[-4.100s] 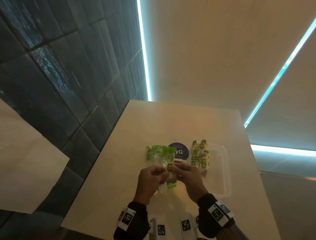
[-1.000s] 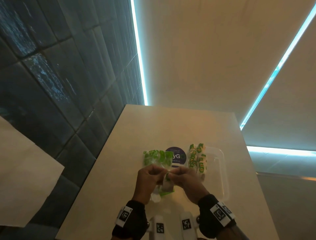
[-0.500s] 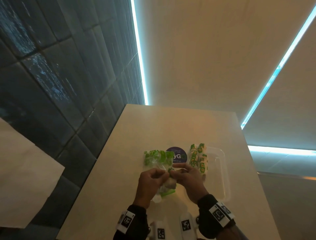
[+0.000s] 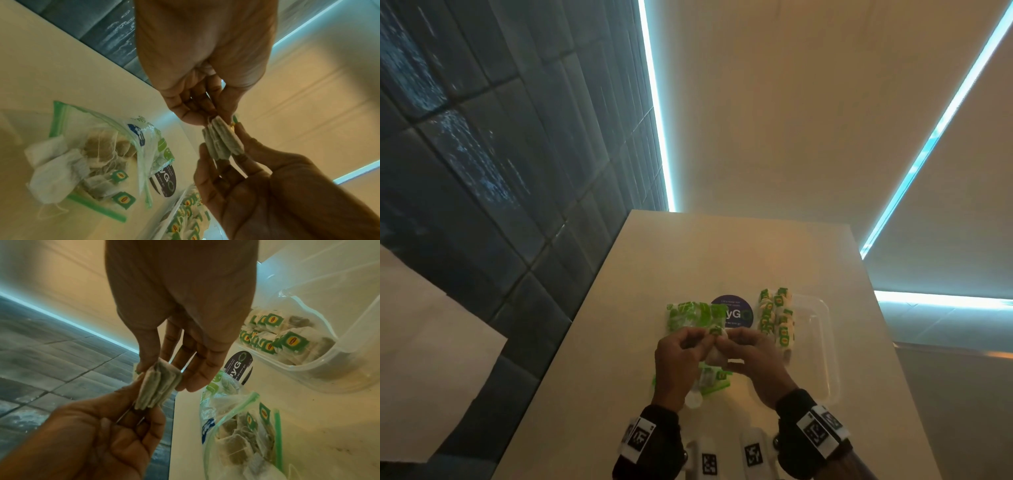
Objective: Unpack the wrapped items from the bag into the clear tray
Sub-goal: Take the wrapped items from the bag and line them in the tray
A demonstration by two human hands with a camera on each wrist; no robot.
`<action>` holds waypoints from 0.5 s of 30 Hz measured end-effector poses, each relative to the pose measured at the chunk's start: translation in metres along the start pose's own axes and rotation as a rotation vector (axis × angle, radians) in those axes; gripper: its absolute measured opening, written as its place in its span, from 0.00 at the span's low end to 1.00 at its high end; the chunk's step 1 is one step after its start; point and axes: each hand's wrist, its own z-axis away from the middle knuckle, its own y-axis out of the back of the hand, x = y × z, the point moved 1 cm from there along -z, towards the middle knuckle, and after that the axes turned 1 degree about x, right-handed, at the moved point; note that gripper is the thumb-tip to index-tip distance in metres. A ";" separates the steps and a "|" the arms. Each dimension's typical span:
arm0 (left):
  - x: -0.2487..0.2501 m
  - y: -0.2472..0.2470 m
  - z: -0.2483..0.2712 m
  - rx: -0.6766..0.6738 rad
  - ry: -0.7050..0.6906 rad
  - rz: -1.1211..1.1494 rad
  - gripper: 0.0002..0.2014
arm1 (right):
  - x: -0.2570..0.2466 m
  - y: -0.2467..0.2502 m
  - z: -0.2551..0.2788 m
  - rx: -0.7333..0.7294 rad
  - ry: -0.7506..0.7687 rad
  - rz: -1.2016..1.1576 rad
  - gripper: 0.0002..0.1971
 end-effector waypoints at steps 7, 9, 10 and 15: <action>-0.002 -0.006 0.002 0.001 0.001 -0.026 0.09 | 0.008 -0.002 0.001 0.081 0.020 0.004 0.08; -0.003 -0.007 0.003 -0.017 -0.012 -0.052 0.08 | 0.009 0.000 0.001 0.097 0.018 0.023 0.06; -0.005 -0.008 0.003 -0.031 -0.024 -0.070 0.07 | 0.008 0.002 0.000 0.104 0.019 0.039 0.06; -0.028 0.010 0.007 -0.121 -0.040 -0.365 0.01 | -0.002 0.052 -0.007 0.343 0.029 0.127 0.06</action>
